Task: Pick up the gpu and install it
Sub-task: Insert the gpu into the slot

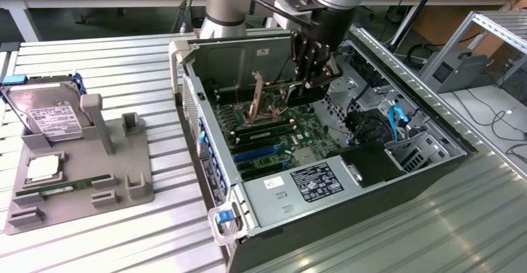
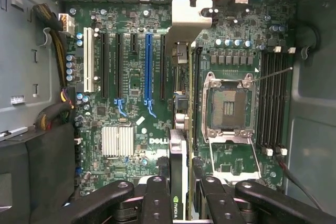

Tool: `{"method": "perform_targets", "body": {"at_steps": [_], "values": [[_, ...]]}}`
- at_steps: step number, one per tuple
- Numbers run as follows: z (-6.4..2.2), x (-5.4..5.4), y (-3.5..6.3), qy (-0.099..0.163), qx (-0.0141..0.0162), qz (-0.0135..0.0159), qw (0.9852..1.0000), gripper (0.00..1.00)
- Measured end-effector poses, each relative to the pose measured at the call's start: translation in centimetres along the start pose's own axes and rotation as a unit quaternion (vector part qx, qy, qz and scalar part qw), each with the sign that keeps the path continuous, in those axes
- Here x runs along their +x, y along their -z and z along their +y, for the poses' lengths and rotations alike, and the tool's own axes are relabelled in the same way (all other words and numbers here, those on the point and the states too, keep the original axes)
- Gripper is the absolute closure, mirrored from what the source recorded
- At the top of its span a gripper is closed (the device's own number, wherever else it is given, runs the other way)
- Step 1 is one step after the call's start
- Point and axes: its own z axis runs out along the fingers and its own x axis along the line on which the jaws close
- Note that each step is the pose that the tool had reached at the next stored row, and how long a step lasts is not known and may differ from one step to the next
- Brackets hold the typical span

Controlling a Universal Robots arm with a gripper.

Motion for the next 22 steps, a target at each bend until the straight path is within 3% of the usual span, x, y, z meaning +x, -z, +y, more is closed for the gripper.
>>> {"method": "perform_targets", "body": {"at_steps": [22], "values": [[0.02,0.02,-0.86,0.000,0.0000,0.0000,1.0000,0.73]]}}
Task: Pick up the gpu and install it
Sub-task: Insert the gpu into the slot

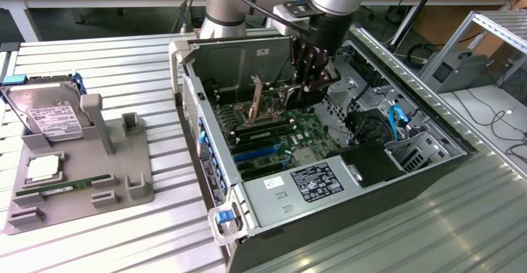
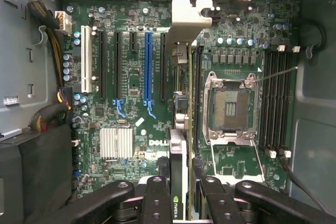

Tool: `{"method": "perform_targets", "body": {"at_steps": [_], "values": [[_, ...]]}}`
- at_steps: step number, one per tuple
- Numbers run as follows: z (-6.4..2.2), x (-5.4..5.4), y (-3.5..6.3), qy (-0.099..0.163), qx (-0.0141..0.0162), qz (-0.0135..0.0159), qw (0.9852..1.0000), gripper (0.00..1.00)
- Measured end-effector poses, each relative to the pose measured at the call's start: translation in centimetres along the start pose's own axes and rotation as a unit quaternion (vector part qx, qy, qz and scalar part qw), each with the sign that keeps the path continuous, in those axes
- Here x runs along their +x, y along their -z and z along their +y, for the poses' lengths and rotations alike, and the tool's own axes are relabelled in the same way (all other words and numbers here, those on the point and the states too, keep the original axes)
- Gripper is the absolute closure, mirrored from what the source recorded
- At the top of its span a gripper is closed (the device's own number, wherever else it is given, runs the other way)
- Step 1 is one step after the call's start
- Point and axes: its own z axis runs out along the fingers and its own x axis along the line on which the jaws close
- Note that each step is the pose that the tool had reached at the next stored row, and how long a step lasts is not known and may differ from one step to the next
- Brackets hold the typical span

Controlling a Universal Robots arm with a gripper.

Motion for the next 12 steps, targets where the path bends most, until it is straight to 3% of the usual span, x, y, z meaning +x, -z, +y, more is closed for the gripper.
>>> {"method": "perform_targets", "body": {"at_steps": [12], "values": [[0.01,0.02,-0.48,0.000,0.0000,0.0000,1.0000,0.73]]}}
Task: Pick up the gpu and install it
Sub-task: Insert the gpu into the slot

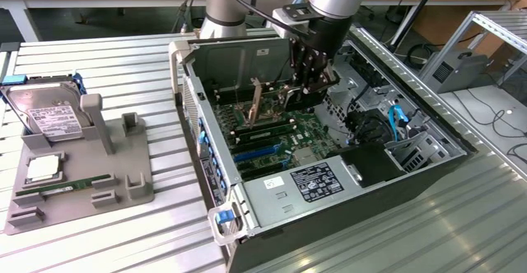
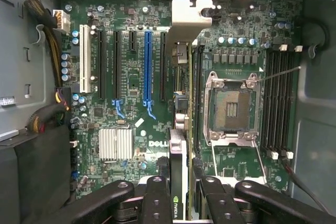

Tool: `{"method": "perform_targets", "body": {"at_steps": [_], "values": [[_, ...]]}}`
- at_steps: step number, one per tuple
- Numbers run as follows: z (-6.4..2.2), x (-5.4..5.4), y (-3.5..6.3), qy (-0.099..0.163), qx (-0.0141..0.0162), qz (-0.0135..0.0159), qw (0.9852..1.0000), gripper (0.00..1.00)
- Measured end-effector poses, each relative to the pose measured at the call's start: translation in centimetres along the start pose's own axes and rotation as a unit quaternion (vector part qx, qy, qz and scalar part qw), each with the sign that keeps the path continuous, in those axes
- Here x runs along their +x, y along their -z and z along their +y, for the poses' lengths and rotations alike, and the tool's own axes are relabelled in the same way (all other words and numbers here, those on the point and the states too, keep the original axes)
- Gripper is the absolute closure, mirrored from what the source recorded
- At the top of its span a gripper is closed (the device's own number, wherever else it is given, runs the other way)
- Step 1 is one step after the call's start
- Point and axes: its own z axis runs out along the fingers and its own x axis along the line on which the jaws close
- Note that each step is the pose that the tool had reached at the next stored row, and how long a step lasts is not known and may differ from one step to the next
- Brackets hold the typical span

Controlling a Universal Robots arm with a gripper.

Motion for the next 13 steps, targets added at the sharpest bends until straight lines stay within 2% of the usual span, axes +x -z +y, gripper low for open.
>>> {"method": "perform_targets", "body": {"at_steps": [13], "values": [[0.01,0.01,-0.41,0.000,0.0000,0.0000,1.0000,0.73]]}}
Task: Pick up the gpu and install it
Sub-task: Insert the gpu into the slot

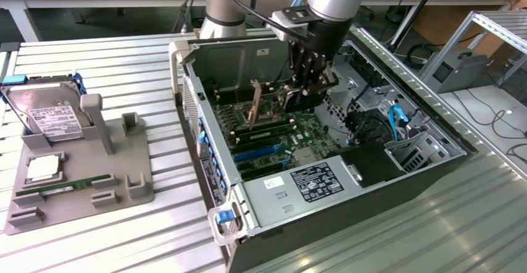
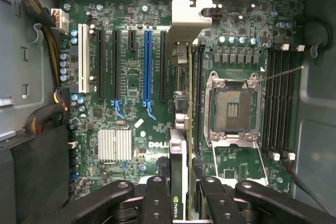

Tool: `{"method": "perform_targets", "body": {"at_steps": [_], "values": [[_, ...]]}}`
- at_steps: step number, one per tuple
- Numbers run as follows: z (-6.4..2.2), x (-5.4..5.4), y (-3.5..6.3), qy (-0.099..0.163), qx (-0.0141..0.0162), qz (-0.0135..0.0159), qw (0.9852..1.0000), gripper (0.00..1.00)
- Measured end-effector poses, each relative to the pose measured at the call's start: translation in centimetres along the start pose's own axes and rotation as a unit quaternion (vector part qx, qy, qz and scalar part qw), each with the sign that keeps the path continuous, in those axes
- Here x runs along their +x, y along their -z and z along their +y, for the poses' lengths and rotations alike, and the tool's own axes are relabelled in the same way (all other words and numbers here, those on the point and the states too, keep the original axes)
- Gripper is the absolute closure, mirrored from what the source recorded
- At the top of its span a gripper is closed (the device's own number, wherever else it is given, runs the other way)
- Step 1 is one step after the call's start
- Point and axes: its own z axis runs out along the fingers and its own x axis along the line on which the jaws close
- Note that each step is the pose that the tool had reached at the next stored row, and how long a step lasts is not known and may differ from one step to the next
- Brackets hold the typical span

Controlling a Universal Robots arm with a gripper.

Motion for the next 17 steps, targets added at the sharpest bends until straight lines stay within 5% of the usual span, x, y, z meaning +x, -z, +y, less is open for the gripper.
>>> {"method": "perform_targets", "body": {"at_steps": [17], "values": [[0.01,0.02,-0.59,0.000,0.0000,0.0000,1.0000,0.73]]}}
